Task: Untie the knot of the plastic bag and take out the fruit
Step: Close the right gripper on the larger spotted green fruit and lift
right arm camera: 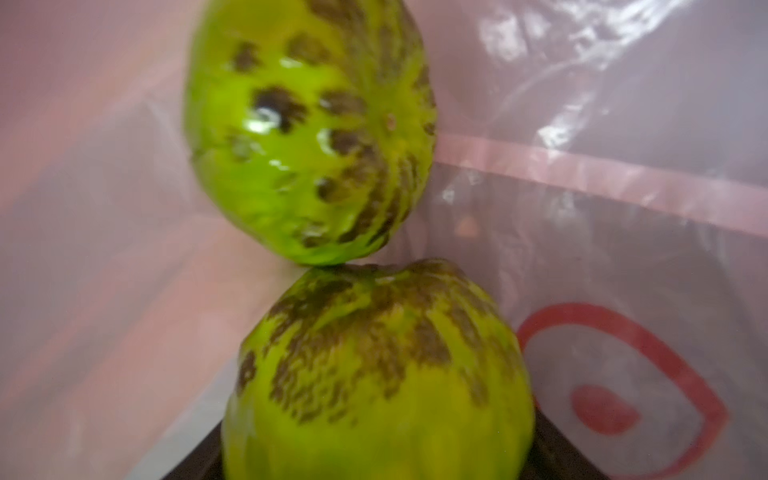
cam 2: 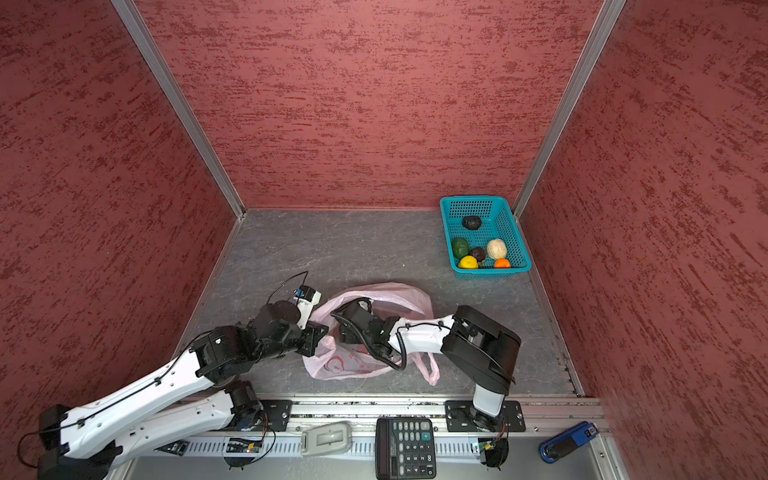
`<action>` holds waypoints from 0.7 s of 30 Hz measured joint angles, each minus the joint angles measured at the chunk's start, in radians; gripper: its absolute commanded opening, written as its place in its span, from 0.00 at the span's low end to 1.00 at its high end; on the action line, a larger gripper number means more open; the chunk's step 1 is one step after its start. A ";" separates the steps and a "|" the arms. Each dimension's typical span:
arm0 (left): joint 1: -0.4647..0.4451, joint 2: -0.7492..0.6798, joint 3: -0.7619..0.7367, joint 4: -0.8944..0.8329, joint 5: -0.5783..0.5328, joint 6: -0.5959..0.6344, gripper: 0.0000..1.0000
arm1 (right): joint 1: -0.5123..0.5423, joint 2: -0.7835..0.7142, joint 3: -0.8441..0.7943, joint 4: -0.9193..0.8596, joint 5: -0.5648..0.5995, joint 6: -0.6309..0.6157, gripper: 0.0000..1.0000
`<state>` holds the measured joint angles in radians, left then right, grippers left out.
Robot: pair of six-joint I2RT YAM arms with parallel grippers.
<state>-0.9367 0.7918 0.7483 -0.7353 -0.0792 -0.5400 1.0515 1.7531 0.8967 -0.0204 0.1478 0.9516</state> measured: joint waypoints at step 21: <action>0.010 0.107 0.034 0.056 0.001 0.041 0.00 | -0.014 -0.274 -0.019 -0.294 -0.023 -0.102 0.52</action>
<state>-0.9264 0.8986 0.7822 -0.6792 -0.0780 -0.4992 1.0370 1.4796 0.8780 -0.3145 0.1253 0.8497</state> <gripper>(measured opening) 0.050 0.754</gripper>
